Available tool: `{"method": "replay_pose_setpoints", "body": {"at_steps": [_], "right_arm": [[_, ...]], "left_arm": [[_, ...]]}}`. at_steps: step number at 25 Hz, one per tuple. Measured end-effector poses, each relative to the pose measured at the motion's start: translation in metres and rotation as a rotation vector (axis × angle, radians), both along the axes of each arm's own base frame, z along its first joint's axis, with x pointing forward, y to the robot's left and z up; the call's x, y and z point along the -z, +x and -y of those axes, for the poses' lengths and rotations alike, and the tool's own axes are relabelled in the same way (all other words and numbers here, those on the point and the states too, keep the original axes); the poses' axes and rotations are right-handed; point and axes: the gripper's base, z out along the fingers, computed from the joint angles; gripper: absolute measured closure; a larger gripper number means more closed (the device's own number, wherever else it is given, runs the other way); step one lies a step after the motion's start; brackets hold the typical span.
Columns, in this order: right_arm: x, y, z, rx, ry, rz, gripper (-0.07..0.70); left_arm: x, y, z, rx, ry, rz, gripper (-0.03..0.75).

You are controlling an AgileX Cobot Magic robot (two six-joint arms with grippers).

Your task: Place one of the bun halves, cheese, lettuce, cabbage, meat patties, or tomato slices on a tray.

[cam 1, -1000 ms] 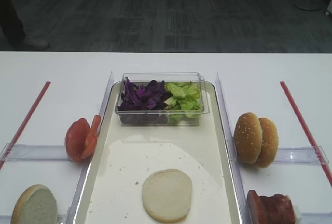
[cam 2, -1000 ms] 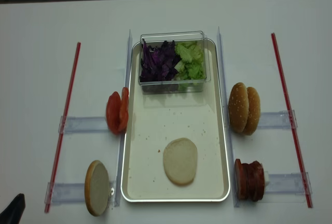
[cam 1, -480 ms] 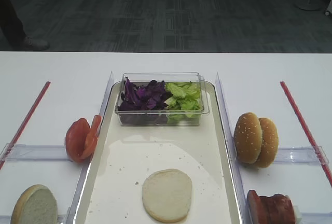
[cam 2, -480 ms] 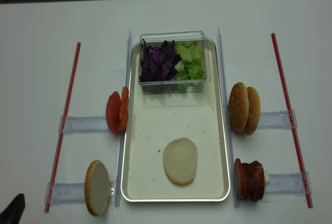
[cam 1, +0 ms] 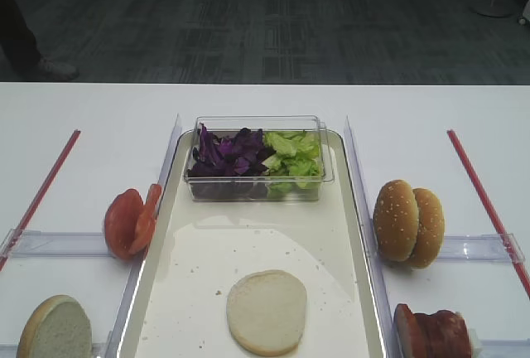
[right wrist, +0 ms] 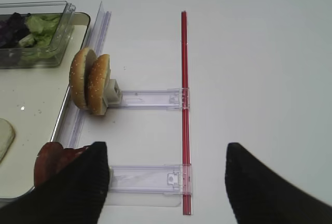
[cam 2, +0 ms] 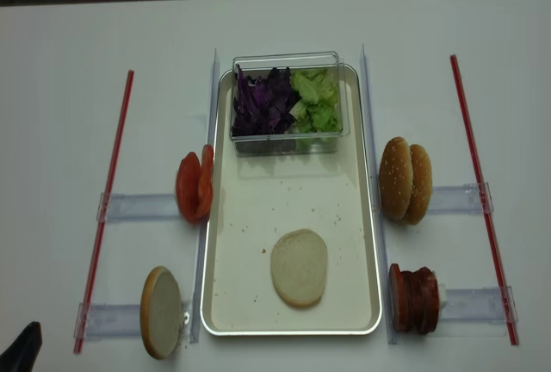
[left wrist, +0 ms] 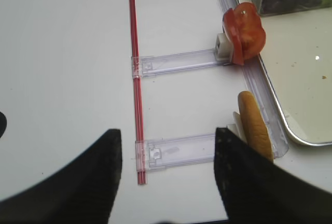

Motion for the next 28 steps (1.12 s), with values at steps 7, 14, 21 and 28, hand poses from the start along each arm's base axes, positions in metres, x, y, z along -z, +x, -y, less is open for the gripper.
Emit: {"method": "replay_pose_setpoints", "body": {"at_steps": [7, 14, 21, 28], "right_arm": [[0.0, 0.0, 0.0, 0.0, 0.0, 0.0, 0.126], [0.0, 0.0, 0.0, 0.0, 0.0, 0.0, 0.126], [0.0, 0.0, 0.0, 0.0, 0.0, 0.0, 0.126], [0.0, 0.0, 0.0, 0.0, 0.0, 0.0, 0.126]], "left_arm": [[0.0, 0.0, 0.0, 0.0, 0.0, 0.0, 0.349], [0.0, 0.0, 0.0, 0.0, 0.0, 0.0, 0.349], [0.0, 0.0, 0.0, 0.0, 0.0, 0.0, 0.349], [0.0, 0.0, 0.0, 0.001, 0.001, 0.0, 0.349]]}}
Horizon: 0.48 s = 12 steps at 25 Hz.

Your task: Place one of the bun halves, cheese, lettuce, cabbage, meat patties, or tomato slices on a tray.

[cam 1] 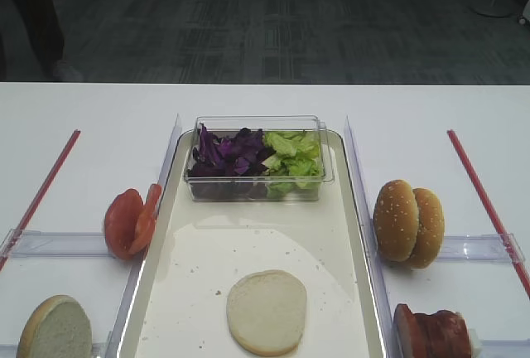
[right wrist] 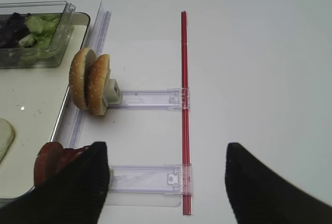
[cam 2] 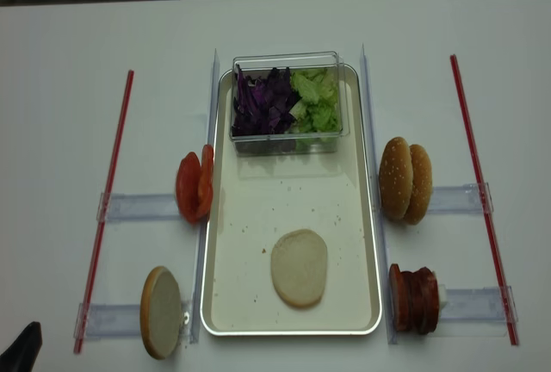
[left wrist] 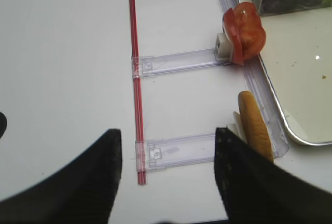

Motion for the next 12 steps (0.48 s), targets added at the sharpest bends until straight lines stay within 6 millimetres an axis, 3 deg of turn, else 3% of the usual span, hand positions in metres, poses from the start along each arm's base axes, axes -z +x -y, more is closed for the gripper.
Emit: {"method": "replay_pose_setpoints", "body": {"at_steps": [12], "right_arm": [[0.0, 0.0, 0.0, 0.003, 0.005, 0.0, 0.126]], "left_arm": [[0.0, 0.0, 0.0, 0.0, 0.0, 0.0, 0.349]]}}
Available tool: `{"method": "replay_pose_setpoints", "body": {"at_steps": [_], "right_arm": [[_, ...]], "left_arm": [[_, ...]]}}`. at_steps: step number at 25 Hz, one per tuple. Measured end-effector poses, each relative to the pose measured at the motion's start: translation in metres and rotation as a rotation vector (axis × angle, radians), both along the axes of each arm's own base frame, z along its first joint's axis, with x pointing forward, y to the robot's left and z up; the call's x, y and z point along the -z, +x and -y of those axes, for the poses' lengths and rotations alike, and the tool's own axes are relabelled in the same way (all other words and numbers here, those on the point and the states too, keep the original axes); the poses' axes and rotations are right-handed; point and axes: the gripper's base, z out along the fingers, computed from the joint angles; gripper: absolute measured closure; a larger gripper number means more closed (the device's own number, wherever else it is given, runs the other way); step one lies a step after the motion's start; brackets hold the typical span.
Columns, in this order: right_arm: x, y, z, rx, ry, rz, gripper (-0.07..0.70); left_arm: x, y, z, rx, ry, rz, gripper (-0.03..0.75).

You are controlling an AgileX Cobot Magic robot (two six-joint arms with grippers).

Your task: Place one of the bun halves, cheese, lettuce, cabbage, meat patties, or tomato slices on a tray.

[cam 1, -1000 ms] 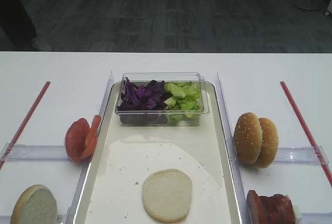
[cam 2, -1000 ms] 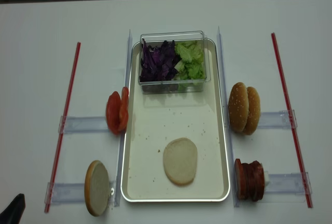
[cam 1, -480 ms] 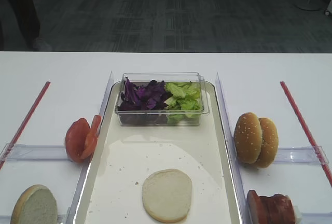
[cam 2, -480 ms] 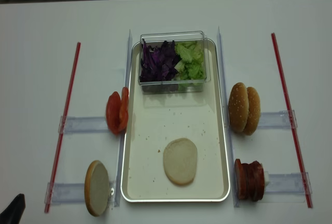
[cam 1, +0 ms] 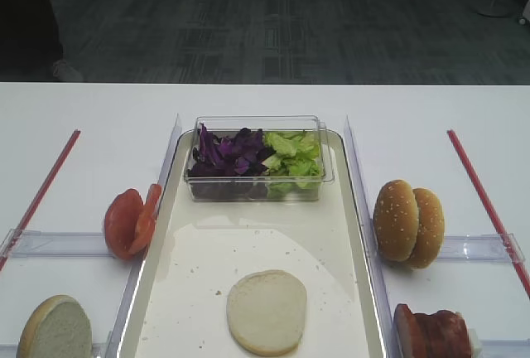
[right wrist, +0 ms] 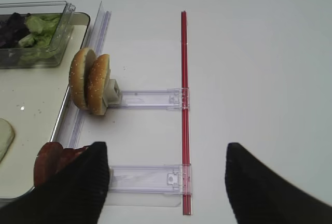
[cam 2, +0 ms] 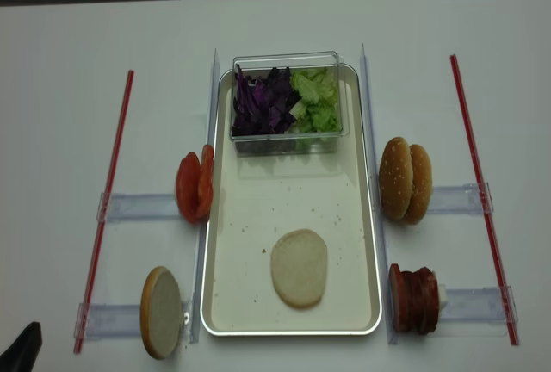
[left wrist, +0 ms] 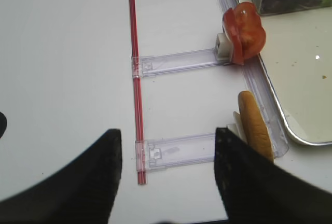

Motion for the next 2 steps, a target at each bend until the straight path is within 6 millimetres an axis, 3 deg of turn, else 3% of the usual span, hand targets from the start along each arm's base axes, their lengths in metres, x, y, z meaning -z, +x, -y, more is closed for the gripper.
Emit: {"method": "replay_pose_setpoints", "body": {"at_steps": [2], "right_arm": [[0.0, 0.0, 0.0, -0.003, -0.005, 0.0, 0.126]], "left_arm": [[0.0, 0.0, 0.0, 0.0, 0.0, 0.0, 0.349]]}}
